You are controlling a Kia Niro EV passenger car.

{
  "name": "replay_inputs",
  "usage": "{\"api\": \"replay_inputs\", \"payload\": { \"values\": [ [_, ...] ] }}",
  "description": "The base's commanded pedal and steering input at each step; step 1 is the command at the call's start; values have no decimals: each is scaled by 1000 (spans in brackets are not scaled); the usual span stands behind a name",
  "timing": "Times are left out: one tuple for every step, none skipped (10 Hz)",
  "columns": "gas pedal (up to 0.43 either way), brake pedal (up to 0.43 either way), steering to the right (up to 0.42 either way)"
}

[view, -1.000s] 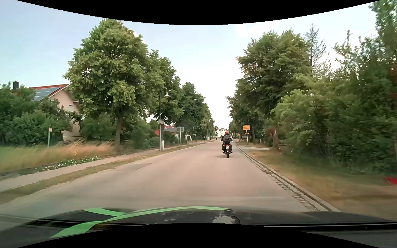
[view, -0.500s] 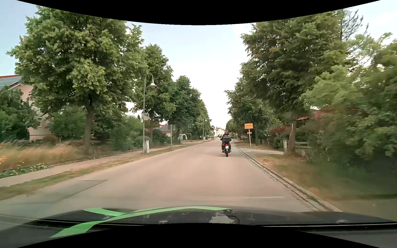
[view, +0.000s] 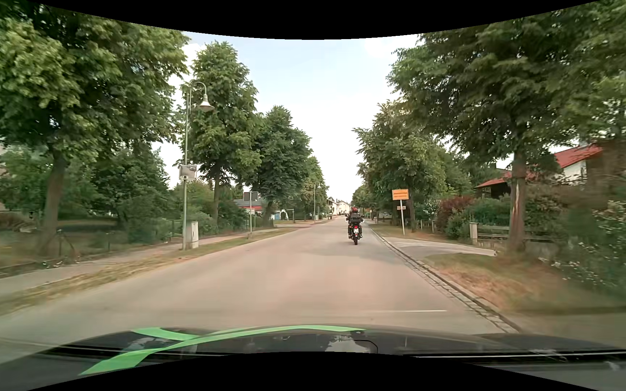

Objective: Follow the waypoints while adhering to traffic rules and regulations

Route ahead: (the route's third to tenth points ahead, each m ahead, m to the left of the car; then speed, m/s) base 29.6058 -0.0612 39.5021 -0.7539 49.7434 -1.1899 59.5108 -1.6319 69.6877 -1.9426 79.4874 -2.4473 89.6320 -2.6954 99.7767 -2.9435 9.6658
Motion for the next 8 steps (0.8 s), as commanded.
{"api": "replay_inputs", "payload": {
  "values": [
    [197, 0, 11],
    [197, 0, 11],
    [209, 0, 11],
    [209, 0, 11],
    [209, 0, 11],
    [209, 0, 11],
    [209, 0, 11],
    [209, 0, 12]
  ]
}}
